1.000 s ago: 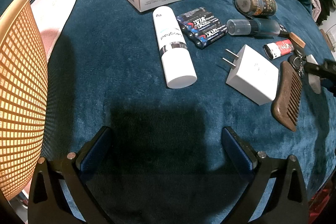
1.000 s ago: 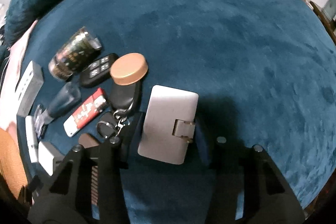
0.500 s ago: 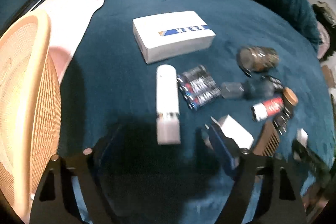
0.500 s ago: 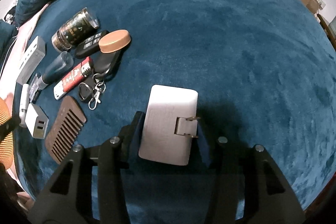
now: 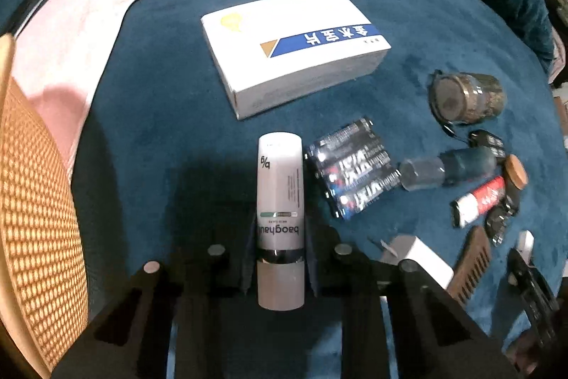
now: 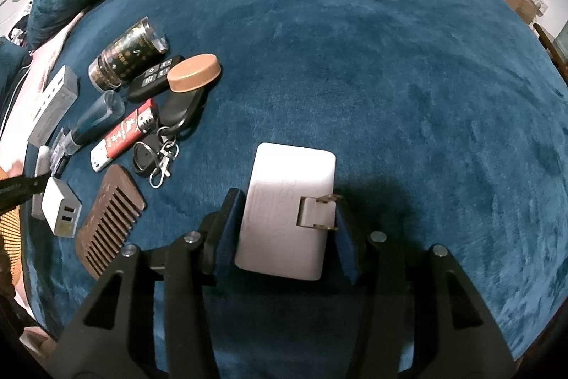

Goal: Organize rigid objects
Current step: 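Grasp the white tube with the left tool while the right tool grasps the white USB charger, then carry both items over the orange basket and open both tools to drop them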

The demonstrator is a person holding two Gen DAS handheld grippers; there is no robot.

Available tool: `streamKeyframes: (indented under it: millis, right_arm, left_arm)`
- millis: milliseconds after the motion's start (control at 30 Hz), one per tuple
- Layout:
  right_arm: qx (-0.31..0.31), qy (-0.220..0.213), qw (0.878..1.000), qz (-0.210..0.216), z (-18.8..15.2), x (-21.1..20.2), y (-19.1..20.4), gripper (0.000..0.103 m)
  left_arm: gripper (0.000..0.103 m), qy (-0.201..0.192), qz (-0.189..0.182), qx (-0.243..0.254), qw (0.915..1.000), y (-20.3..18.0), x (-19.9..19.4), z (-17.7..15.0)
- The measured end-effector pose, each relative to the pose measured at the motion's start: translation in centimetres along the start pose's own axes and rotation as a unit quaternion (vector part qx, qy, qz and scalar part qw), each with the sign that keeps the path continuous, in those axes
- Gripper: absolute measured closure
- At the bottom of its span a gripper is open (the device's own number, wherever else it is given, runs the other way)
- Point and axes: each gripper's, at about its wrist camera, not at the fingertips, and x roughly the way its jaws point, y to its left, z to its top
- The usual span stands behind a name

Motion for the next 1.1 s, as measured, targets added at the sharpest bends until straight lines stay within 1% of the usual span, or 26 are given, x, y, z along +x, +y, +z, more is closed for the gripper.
streamKeyframes:
  millis: [67,167,267,333,367,433,567,733,833,1000,1100]
  right_arm:
    - [0.006,-0.002,1.0,0.003,0.0,-0.2,-0.2,0.056]
    - [0.013,0.002,1.0,0.015,0.7,-0.1,0.3,0.058]
    - [0.018,0.008,0.999,0.043,0.4,-0.7,0.4,0.059]
    - [0.019,0.013,0.998,0.065,-0.1,-1.4,0.9,0.059]
    - [0.018,0.014,0.997,0.075,-0.3,-1.8,1.0,0.059]
    - [0.013,0.016,0.996,0.092,-0.9,-2.6,1.8,0.059]
    - [-0.01,0.013,0.992,0.123,-1.8,-4.4,4.2,0.059]
    - [-0.045,0.009,0.987,0.152,-2.5,-6.2,8.0,0.059]
    - [-0.069,0.006,0.984,0.166,-2.1,-6.8,10.8,0.059]
    - [-0.112,0.0,0.976,0.188,-1.8,-7.9,15.6,0.059]
    - [-0.139,-0.001,0.969,0.202,-1.8,-8.5,18.6,0.059]
  left_arm:
    - [0.079,-0.008,-0.007,0.007,0.9999,0.0,-0.9,-0.7]
    - [0.079,-0.02,-0.007,0.022,0.9995,-0.1,-2.5,-1.8]
    - [0.079,-0.029,-0.016,0.02,0.9992,-0.1,-4.1,-2.7]
    - [0.079,-0.041,-0.017,0.021,0.9988,-0.7,-5.2,-4.1]
    - [0.079,-0.047,-0.017,0.023,0.9985,-0.7,-5.9,-4.3]
    - [0.079,-0.061,-0.017,0.025,0.9977,-0.7,-7.6,-5.8]
    - [0.079,-0.086,-0.016,0.01,0.9961,0.3,-10.3,-6.9]
    - [0.079,-0.113,-0.002,-0.016,0.9934,3.1,-13.6,-8.3]
    - [0.079,-0.126,0.01,-0.038,0.9912,5.3,-15.4,-8.7]
    - [0.079,-0.136,0.027,-0.091,0.9862,9.9,-16.7,-9.3]
    - [0.079,-0.135,0.031,-0.128,0.9821,12.8,-17.0,-9.7]
